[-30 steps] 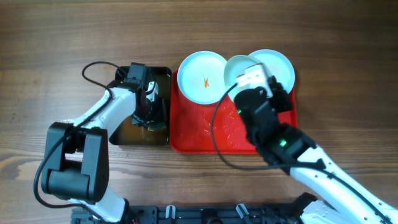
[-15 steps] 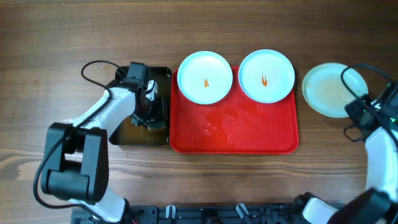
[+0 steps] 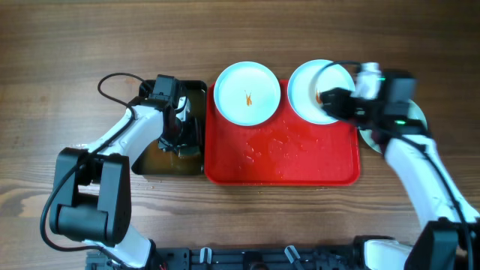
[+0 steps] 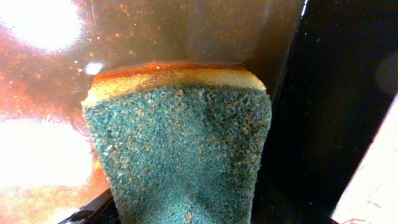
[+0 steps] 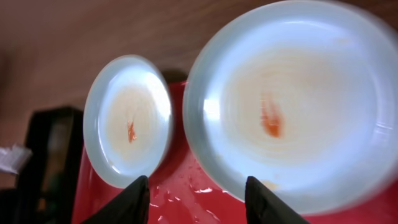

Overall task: Clean dirty plates on tray and stack at the side
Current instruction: 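Grip the top-left plate with the right gripper and pull it to tray center, then scrub the held plate with the sponge in the left gripper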

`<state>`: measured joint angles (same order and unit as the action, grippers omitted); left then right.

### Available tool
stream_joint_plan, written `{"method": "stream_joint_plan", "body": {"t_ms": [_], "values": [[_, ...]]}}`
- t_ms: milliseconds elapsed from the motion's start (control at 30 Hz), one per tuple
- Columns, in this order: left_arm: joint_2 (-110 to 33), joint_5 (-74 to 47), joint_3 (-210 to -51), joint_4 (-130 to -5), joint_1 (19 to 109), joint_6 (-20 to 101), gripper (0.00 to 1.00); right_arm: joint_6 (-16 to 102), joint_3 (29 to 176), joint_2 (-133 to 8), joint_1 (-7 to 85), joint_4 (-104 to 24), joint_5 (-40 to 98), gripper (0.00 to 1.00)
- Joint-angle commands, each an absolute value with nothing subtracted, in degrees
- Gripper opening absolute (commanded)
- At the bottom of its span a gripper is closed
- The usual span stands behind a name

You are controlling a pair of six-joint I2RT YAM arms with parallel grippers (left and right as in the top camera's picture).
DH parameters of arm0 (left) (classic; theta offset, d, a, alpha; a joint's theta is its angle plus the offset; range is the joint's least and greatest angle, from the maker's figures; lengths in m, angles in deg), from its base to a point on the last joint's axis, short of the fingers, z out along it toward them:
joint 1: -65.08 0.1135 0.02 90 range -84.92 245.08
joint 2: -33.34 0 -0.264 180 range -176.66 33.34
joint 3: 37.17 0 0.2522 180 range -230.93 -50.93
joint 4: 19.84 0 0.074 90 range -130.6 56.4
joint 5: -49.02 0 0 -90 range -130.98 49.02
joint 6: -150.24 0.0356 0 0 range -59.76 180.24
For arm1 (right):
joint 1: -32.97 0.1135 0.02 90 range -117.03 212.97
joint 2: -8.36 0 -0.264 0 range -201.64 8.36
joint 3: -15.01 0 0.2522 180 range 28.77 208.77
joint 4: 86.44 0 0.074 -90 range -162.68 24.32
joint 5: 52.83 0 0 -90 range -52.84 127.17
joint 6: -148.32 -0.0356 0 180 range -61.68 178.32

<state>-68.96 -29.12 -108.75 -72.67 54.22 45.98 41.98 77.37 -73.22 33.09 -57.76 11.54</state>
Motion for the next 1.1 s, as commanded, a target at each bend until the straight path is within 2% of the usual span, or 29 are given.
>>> {"method": "stream_joint_plan", "body": {"t_ms": [0,133,233,333,400,467,667,833,967,1033,1067], "values": [[-72.65,-30.95,-106.0,-71.95,54.27,46.11,0.61,41.17,78.22,-78.55,45.0,-61.69,22.58,0.51],[-72.65,-30.95,-106.0,-71.95,54.27,46.11,0.61,35.95,78.22,-87.38,52.22,-72.47,26.33,0.52],[-72.65,-30.95,-106.0,-71.97,54.27,46.11,0.61,28.89,78.22,-92.8,53.44,-76.45,30.73,0.49],[-72.65,-30.95,-106.0,-71.95,54.27,46.11,0.61,24.63,78.22,-96.28,53.44,-79.31,28.56,0.38],[-72.65,-30.95,-106.0,-71.97,54.27,46.11,0.61,23.62,78.22,-96.67,53.44,-78.74,28.52,0.21],[-72.65,-30.95,-106.0,-71.97,54.27,46.11,0.61,23.6,78.22,-96.65,53.42,-76.03,28.8,0.15],[-72.65,-30.95,-106.0,-71.89,54.27,46.11,0.62,23.97,78.22,-91.93,53.44,-64.34,31.89,0.11],[-72.65,-30.98,-106.0,-71.47,54.27,46.11,0.62,30.11,78.22,-90.07,53.44,-53.17,32.21,0.07],[-72.65,-30.95,-106.0,-68.98,54.27,46.11,0.61,34.33,78.22,-90.07,53.44,-50.92,31.14,0.07],[-72.65,-30.98,-105.97,-67.6,54.27,46.11,0.56,34.29,78.22,-90.07,53.44,-51.01,31.12,0.08],[-72.65,-30.98,-106.0,-67.3,54.27,46.11,0.43,34.29,78.22,-90.07,53.44,-50.98,31.1,0.08]]}}
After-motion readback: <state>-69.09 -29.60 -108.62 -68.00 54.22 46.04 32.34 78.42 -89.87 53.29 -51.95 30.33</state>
